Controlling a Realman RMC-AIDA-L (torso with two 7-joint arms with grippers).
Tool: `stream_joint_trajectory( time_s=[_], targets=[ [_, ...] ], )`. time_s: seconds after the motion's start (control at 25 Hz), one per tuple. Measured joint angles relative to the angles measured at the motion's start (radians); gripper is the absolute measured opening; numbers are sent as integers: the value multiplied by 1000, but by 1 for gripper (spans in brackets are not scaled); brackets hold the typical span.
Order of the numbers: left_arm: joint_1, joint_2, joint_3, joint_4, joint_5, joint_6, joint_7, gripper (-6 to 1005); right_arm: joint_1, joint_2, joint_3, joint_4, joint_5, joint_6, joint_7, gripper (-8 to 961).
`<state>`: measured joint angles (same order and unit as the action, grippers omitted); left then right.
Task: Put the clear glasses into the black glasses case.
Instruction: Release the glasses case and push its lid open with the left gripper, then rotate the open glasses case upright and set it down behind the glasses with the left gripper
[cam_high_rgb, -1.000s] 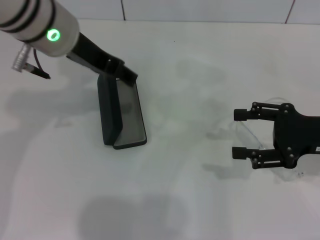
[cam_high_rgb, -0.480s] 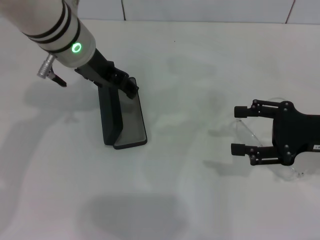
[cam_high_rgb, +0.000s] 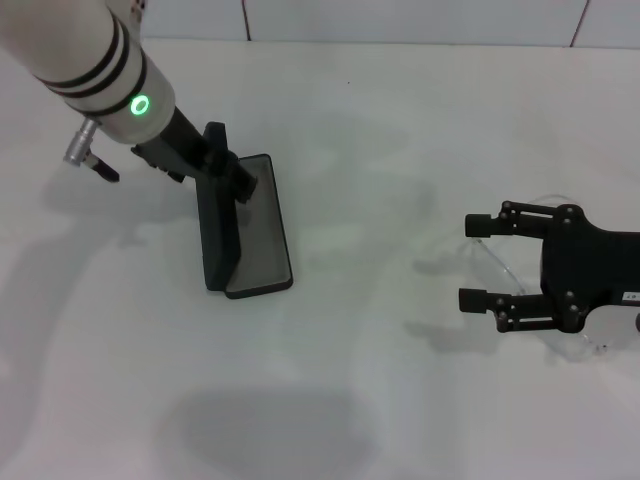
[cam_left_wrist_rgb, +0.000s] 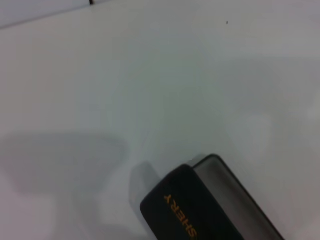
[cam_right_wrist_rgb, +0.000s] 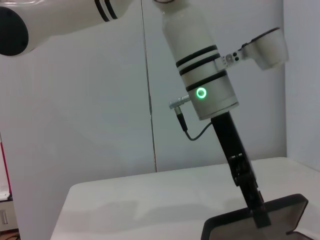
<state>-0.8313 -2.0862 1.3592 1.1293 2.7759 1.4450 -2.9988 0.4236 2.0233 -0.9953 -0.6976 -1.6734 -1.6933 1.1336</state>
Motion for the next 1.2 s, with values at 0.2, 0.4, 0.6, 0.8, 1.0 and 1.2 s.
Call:
stream_joint_trajectory(
  time_s=[0.2,0.4,0.6,0.8,1.0,1.2],
  targets=[
    [-2,-1,1,-25,-2,-10,3,870,3,0,-2,3,0,0,-2,793],
    [3,-2,6,-11,-2,-12,9,870,-1,0,-1,3,0,-5,-3,793],
    [5,-3,9,-9,-4,-12,42,853,-5,0,-1,5,0,-1,-4,793],
    [5,-3,10,-8,-4,-12,51,635,-2,0,2,12,0,0,-4,793],
    [3,-3,11,-6,-4,-12,86,335,-1,0,5,12,0,0,-5,793],
    [15,-3,54,69,-6,-20,205,230,1,-1,7,12,3,0,-10,793]
  ],
)
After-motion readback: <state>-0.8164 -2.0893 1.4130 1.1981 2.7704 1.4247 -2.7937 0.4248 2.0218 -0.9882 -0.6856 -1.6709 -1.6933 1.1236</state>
